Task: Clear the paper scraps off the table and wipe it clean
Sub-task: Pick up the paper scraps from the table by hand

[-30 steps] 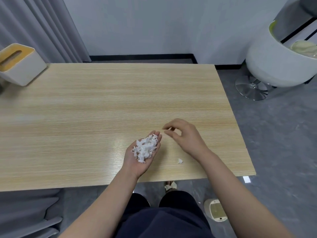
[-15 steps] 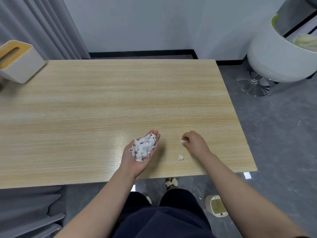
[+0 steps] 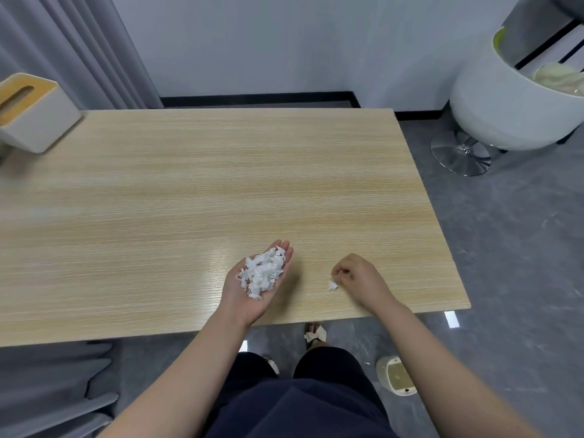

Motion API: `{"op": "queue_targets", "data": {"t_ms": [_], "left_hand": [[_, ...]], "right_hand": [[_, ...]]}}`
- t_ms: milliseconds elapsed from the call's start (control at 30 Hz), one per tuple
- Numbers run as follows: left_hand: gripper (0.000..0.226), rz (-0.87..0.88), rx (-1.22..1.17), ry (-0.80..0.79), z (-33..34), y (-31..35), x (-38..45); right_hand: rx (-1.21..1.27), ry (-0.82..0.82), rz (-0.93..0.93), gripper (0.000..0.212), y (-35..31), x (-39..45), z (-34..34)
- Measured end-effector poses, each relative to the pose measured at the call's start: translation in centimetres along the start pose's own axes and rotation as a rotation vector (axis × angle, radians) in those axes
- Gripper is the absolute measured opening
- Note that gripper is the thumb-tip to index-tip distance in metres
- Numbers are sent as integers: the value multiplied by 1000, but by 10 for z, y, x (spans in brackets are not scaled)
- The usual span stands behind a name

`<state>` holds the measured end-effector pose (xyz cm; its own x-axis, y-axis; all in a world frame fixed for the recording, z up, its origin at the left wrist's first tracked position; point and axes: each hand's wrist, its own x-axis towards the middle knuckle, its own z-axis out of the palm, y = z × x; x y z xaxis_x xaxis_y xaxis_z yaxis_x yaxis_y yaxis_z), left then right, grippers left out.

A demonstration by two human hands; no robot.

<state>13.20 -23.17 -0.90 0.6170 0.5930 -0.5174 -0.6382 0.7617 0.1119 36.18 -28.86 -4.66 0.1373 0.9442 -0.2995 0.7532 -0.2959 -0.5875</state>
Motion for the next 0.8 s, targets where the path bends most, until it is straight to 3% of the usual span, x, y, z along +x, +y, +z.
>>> {"op": "queue_targets", "data": {"t_ms": [167,267,367,400,500,567,700,800], "left_hand": [[73,-13,-29,8,-1,-2,-3],[35,-13,-20,82,1,-6,-6],[42,5,-32,69,1,-5,-9],[53,-2,-30,57,3,-5,-11],[36,11,-46,133,8,-3,-11],[47,12,-76,158,7,-3,-8],[48,11,-103,174,9,-3,-3],[36,32,-27,216,22,-8,-4]], "right_hand": [[-94,-26,-65,8,11,-7,21],[-193,-14,-93,15,8,-8,27],[-244,-36,-100,16,4,-8,29],[-230,-37,-82,15,2,-8,28],[-71,32,-16,9,-18,-7,15],[64,111,-26,5,-43,-7,0],[271,158,-200,7,-104,-17,-24],[265,102,-296,6,-131,-20,-30]]}}
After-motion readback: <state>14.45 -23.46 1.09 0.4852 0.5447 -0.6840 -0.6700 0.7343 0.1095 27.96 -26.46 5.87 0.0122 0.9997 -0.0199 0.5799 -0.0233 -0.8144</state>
